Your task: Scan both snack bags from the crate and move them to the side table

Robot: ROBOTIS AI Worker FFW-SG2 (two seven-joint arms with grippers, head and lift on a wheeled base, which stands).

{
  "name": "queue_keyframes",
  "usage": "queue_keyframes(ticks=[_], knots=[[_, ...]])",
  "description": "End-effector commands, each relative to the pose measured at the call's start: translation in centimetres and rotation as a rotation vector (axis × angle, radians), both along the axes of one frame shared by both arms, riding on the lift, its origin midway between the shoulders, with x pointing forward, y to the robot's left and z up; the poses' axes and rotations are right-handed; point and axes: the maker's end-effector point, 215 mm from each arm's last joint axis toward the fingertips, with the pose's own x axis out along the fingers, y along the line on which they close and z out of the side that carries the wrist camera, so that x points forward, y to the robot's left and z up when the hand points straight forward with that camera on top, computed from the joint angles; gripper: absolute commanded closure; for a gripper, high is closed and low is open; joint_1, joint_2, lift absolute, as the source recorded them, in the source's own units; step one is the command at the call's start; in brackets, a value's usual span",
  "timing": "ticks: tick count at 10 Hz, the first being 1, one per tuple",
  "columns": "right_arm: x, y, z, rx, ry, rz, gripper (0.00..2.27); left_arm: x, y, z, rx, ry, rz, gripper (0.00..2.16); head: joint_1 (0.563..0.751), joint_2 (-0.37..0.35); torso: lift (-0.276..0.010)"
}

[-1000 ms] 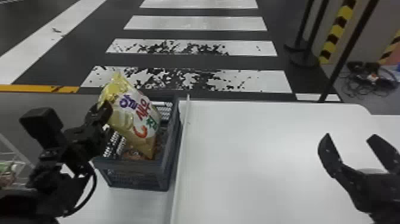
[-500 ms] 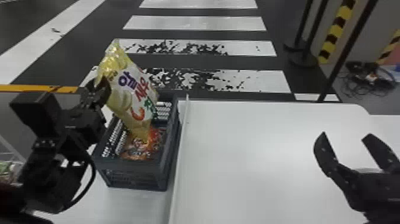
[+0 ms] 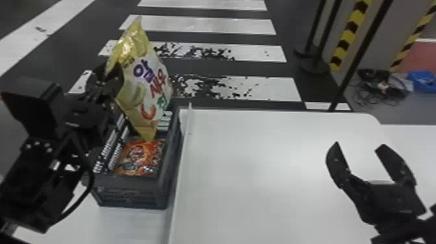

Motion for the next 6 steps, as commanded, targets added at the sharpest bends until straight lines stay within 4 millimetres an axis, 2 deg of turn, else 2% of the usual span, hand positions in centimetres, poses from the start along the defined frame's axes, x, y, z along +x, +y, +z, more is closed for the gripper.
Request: queue_keyframes(ticks=[1, 3, 4, 6], knots=[[0.1, -0.3, 0.2, -0.001, -0.004, -0.005, 0.09, -0.8, -2.3, 2.0, 0.075, -0.038, -0.028, 2.13, 0.688, -0.054, -0.095], [0.1, -0.4, 0.1, -0.004, -0.001, -0.007, 0.09, -1.7, -4.9, 3.7, 0.102, -0.062, -0.073, 2.13, 0.672, -0.097, -0.095], [0.1, -0.4, 0.2, -0.004, -0.003, -0.006, 0.09, -1.8, -6.3, 3.6, 0.105, -0.059, -0.096, 2.13, 0.669, -0.108, -0.095], [0.1, -0.3, 0.3, -0.004, -0.004, -0.006, 0.09, -2.3, -10.4, 3.7, 0.101, -0.069, -0.168, 2.13, 0.664, -0.145, -0.095]])
